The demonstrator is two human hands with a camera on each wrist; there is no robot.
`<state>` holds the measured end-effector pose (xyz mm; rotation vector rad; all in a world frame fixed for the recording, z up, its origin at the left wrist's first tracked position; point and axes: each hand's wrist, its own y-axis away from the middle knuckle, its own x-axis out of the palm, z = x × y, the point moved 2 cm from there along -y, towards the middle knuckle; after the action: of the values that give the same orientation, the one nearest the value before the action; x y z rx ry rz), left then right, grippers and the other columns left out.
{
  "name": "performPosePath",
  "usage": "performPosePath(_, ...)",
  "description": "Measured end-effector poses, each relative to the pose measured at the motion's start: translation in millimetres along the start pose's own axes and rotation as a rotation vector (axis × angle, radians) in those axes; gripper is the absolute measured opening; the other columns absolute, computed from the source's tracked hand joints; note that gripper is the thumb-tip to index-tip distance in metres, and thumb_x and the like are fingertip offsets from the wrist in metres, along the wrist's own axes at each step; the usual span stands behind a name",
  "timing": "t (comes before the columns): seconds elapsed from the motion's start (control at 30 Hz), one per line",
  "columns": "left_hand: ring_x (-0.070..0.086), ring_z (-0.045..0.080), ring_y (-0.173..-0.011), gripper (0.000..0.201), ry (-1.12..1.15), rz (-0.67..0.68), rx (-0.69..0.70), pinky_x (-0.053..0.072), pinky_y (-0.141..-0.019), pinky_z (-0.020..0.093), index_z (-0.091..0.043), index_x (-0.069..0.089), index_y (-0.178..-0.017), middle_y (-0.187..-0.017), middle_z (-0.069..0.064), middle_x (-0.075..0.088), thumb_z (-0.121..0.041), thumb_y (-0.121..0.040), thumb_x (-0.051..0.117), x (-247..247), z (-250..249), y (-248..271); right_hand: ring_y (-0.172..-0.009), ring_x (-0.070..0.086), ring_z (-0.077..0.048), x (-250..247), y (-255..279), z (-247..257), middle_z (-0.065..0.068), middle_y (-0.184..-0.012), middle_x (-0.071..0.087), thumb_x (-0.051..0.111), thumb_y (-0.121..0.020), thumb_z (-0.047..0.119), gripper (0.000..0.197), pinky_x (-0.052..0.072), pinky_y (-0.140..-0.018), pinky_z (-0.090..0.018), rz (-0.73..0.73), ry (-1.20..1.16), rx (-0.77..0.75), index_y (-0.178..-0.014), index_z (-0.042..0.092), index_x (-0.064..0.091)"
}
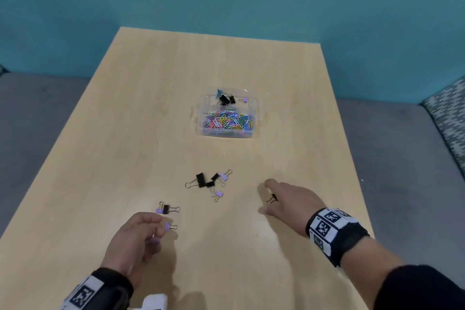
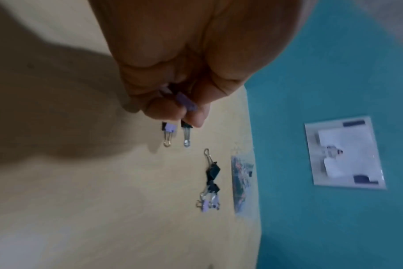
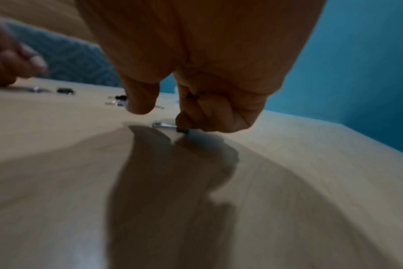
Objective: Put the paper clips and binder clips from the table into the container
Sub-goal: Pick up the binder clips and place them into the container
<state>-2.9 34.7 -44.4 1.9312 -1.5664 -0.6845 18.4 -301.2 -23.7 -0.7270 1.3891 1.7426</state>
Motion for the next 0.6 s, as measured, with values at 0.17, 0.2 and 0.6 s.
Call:
performPosePath(0.17,0.036,0.020,-0.051,0.017,-0.172,-0.015,0.089,0.035,-0.051,0.030,-0.009,0.056,-0.080,-0.056,0.000,0.045,-0.019,-0.093,0.053,5.3,-7.5,2.0,-0.071,0.053,-0.022,5.4,-11.2,1.9,0.002,-0.088,0.051,0.043,-0.098,0.039,0.020,0.042,-0.059,-0.035,0.008,0.077,-0.135,-0.093,0.027,0.028)
performPosePath(0.2,0.040,0.020,-0.052,0.018,-0.387,-0.012,0.195,0.035,-0.053,0.031,-0.014,0.056,-0.082,-0.056,-0.004,0.048,-0.028,-0.093,0.056,5.8,-8.4,1.7,-0.070,0.053,-0.021,6.0,-12.3,2.8,0.003,-0.087,0.051,0.043,-0.097,0.040,0.020,0.041,-0.059,-0.035,0.010,0.077,-0.136,-0.092,0.028,0.027)
performPosePath(0.6,0.057,0.028,-0.072,0.011,-1.582,0.110,0.421,0.045,-0.061,0.034,-0.022,0.027,-0.088,-0.078,-0.002,0.051,-0.027,-0.097,0.031,29.5,-8.1,-17.0,-0.049,0.040,-0.018,-14.6,-30.0,10.0,-0.012,-0.076,0.064,0.044,-0.085,0.012,0.013,0.028,-0.044,-0.022,0.057,-1.569,0.241,-0.078,0.016,0.054)
